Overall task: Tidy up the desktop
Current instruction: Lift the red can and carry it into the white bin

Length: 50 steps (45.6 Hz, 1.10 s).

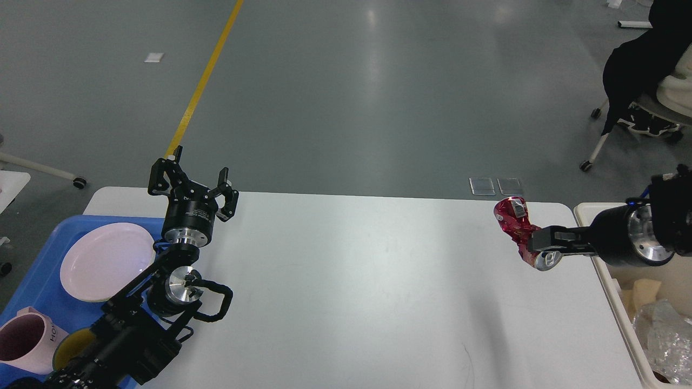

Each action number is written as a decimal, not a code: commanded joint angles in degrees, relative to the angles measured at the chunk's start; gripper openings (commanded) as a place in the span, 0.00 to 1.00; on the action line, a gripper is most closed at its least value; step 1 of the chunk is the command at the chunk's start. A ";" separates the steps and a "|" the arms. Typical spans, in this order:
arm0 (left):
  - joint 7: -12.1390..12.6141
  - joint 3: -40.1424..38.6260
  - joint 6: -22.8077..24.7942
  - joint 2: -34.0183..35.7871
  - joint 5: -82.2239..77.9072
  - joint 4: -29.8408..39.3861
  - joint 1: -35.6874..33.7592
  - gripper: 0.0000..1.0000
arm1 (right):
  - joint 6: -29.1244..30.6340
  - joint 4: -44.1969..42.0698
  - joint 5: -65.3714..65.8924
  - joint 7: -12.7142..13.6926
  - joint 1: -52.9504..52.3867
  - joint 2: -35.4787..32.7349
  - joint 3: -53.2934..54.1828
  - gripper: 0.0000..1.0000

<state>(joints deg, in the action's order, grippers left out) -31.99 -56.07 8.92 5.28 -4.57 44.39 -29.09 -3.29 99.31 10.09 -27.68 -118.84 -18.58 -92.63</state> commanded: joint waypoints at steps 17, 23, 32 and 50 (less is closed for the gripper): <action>0.00 0.00 -0.04 0.00 0.00 0.00 0.00 0.96 | 2.85 -17.37 -1.56 1.84 13.35 -5.68 -0.27 0.00; 0.00 0.00 -0.04 0.00 0.00 0.00 0.00 0.96 | 2.76 -35.74 -5.86 2.02 29.34 -7.70 -1.32 0.00; 0.00 0.00 0.04 0.00 0.00 0.00 0.00 0.96 | 2.76 -58.95 -19.30 2.72 52.55 -8.93 -1.15 0.00; 0.00 0.00 0.04 0.00 0.00 0.00 0.00 0.96 | 2.06 -90.26 -32.94 17.84 78.32 -8.49 9.47 1.00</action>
<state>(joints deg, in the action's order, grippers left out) -31.99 -56.07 8.92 5.28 -4.57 44.39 -29.09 -1.21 14.89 -22.02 -11.67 -44.25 -27.63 -88.61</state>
